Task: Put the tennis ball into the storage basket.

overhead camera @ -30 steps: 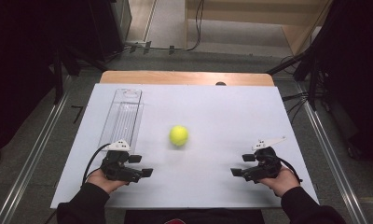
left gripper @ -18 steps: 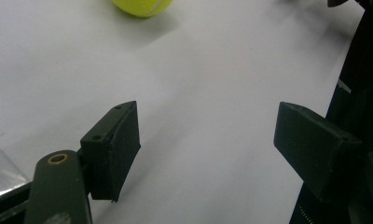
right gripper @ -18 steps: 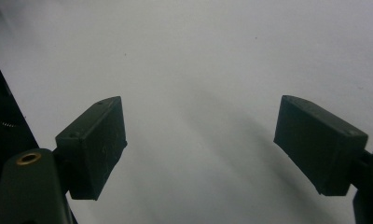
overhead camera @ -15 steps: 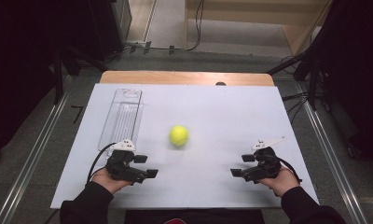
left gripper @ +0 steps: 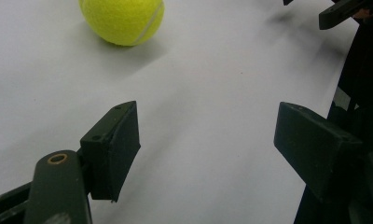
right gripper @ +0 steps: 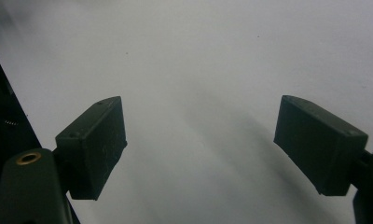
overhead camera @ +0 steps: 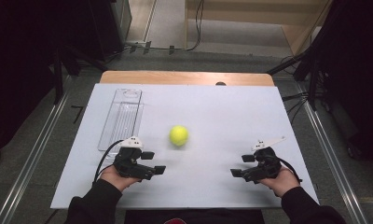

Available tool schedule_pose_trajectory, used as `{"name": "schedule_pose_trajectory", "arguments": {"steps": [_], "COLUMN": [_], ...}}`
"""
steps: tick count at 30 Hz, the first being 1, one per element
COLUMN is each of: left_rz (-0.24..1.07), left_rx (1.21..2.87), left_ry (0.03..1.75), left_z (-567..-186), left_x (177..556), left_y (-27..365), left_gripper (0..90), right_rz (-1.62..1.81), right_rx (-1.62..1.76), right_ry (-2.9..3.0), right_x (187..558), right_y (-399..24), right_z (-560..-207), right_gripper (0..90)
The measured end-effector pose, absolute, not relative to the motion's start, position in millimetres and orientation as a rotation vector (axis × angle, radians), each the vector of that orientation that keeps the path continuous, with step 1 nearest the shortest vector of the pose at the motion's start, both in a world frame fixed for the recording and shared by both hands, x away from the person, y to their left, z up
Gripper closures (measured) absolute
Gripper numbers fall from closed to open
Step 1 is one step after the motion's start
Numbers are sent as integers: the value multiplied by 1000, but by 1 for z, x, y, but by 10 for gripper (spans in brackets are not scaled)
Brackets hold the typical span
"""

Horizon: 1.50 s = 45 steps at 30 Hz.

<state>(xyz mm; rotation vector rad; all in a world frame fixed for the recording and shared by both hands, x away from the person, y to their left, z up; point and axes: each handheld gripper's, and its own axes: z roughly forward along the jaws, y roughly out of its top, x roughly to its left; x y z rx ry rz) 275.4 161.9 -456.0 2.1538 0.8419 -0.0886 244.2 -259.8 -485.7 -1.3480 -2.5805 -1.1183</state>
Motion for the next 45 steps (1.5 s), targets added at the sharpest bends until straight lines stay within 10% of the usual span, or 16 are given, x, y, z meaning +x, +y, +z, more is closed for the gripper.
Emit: {"name": "schedule_pose_trajectory", "arguments": {"steps": [21, 26, 45], "left_rz": [-81, -109, -75], "left_rx": [2179, 2158, 2203], "left_ry": [857, 871, 884], "left_z": [-449, -447, -438], "left_x": [288, 291, 308], "left_y": [147, 145, 133], "left_gripper": [160, 0, 0], "right_rz": [-1112, -1115, -1118], "right_rx": [-1348, -1353, -1354], "right_ry": [-2583, -2582, -2579], "right_x": [244, 244, 244], "right_y": [-260, -260, -261], "right_z": [-486, -486, -486], "right_gripper": [146, 146, 146]}}
